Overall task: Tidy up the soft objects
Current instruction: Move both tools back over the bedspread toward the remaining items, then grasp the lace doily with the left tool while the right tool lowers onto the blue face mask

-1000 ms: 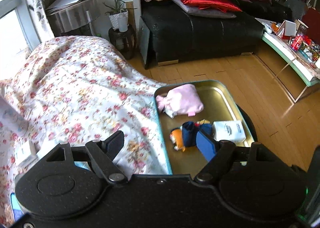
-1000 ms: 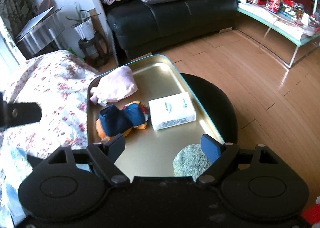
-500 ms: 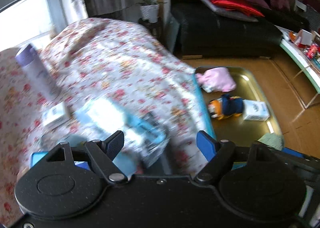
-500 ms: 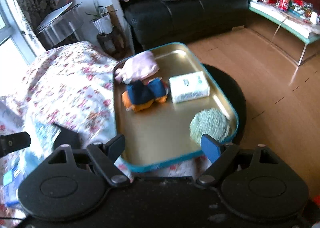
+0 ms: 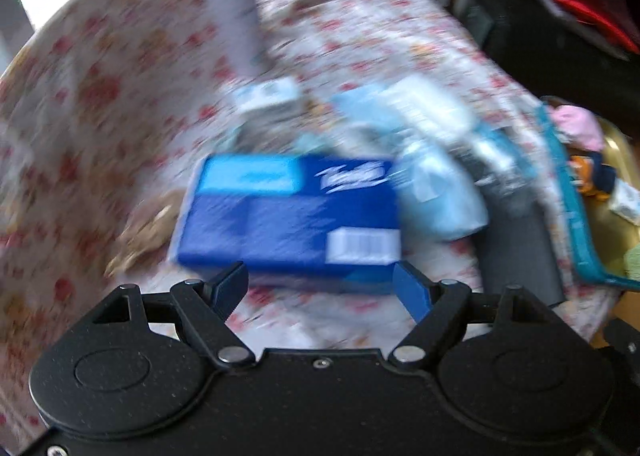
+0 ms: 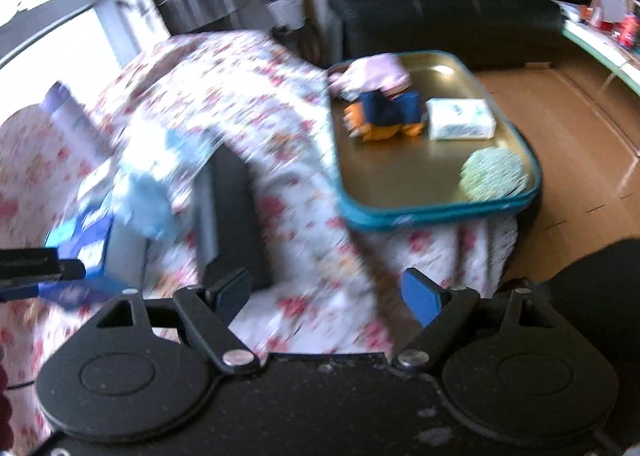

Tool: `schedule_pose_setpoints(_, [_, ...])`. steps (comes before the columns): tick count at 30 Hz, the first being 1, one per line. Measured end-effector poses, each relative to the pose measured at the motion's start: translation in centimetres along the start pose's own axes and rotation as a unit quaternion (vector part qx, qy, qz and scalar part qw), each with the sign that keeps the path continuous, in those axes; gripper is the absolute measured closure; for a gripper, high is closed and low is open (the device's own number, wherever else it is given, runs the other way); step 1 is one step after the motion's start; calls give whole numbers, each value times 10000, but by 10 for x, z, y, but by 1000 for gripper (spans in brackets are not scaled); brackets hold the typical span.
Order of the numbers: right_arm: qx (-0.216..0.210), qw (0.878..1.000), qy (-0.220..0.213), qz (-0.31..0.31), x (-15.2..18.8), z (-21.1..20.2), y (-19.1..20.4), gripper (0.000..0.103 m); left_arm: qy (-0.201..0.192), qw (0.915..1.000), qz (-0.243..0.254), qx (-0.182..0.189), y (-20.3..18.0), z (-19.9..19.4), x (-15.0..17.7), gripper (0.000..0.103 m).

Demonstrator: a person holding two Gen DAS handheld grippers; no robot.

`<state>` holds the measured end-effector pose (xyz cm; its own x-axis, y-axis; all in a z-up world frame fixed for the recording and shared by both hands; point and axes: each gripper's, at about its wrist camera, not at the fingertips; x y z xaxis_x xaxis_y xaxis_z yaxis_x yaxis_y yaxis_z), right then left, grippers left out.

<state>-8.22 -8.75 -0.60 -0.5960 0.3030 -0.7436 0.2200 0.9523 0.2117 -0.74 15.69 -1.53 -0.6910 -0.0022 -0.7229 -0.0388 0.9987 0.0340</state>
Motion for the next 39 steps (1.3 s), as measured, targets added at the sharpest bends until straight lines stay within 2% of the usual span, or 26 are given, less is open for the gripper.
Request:
schedule_pose_setpoints(6, [-461,9977,321,-379,21,-3,36,20,126,9979,-297,-560,44,6,25,28])
schedule_pose_setpoints(13, [-676,9948,415,-644,23,1,61,20,259,9946,-540,-843,82,14,44,28])
schedule_pose_setpoints(17, [-727,9945,439,-608,12,9,66,20,228,9942,-555,-894,90,16,49,28])
schedule_pose_setpoints(20, [-707,9943,297,-734,-1,11,71,20,189,9953,-485,-815,90,16,51,28])
schedule_pose_setpoints(30, [-763,9926,12,-943,-37,23,83,20,-24,9983,-169,-554,69,11,57,27])
schedule_pose_setpoints(39, [-885,9903,135,-1062,-30,29,98,20,-147,9938,-787,-766,107,14,37,26])
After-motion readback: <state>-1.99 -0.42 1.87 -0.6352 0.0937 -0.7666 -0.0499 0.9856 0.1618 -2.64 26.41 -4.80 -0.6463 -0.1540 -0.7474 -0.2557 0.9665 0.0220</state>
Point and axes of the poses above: each gripper's, at about its wrist camera, not at the fingertips, and z roughly the way its jaws point, y to its left, x to its underside, and after that the axes turned 14 degrees about -y, right-handed
